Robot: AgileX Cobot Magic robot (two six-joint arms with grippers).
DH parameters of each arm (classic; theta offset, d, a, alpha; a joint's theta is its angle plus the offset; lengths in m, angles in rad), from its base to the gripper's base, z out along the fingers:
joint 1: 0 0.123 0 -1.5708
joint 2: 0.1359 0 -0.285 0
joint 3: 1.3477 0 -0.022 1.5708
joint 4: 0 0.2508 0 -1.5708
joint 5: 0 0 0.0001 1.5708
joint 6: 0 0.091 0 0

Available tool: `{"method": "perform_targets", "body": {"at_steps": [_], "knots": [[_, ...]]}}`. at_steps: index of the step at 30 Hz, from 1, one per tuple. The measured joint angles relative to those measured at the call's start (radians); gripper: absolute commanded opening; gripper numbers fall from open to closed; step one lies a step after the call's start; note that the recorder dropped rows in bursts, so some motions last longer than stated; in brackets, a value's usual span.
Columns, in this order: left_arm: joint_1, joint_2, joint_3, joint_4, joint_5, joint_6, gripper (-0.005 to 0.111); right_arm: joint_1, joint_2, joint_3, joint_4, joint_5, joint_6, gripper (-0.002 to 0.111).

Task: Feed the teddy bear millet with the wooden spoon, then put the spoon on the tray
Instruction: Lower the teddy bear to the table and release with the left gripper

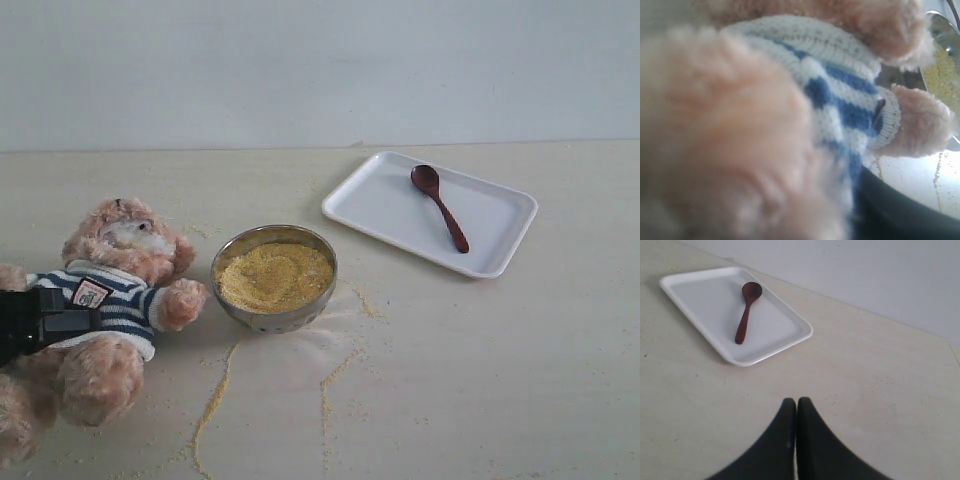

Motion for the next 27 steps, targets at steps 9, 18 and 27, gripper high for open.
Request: {"method": "perform_targets", "body": {"at_steps": [9,18,27], "knots": [[0.0,0.0,0.0,0.0,0.0,0.0,0.057,0.0,0.0,0.0,0.0,0.0,0.0,0.0],[0.0,0.0,0.0,-0.002,0.0,-0.023,0.083,0.0,0.0,0.0,0.0,0.0,0.0,0.0],[0.0,-0.043,0.0,-0.002,0.002,-0.176,0.086,0.0,0.0,0.0,-0.002,0.0,0.0,0.0]]}}
